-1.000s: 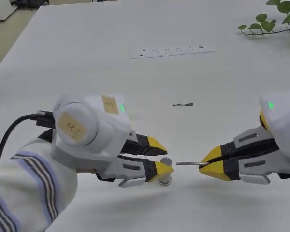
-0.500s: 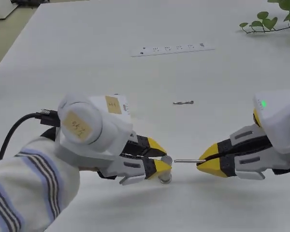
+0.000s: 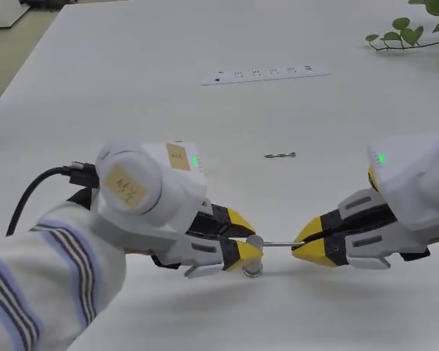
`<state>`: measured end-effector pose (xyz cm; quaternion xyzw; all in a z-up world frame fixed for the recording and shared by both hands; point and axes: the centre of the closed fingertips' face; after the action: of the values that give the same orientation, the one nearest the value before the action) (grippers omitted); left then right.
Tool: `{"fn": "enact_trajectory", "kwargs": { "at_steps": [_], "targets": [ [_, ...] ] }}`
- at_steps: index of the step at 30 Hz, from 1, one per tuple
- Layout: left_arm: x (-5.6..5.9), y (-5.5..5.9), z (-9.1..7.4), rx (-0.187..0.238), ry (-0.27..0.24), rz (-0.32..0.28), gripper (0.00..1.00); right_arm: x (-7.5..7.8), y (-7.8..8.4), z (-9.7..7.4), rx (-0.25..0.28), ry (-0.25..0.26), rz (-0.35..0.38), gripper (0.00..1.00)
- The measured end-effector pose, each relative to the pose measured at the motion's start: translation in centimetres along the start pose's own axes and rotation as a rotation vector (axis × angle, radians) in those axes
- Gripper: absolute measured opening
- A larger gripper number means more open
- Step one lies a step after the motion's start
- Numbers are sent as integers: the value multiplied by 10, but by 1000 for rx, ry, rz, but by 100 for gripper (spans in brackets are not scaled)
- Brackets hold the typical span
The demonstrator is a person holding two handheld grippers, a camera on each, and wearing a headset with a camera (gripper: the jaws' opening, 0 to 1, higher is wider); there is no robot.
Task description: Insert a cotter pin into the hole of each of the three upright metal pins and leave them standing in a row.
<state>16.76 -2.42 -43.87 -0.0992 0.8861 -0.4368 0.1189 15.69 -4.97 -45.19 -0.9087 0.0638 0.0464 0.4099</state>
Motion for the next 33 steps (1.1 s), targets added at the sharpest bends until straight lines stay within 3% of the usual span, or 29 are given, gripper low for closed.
{"fn": "enact_trajectory", "kwargs": {
  "at_steps": [20, 33],
  "targets": [
    [1, -1, 1, -8, -14, -40, 9, 3, -15, 23, -34, -66, -61, 0],
    [2, 1, 1, -12, -18, -54, 9, 3, -17, 27, -102, -120, -152, 0]
  ]
}}
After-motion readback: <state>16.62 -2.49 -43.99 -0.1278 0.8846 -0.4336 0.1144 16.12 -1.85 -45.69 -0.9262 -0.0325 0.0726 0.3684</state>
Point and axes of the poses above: the centre of the closed fingertips' face, and the gripper's own axes: z roughly forward along the fingers, x roughly to its right, y roughly out of its underside, and after that the axes turned 11 degrees about -y, right-handed
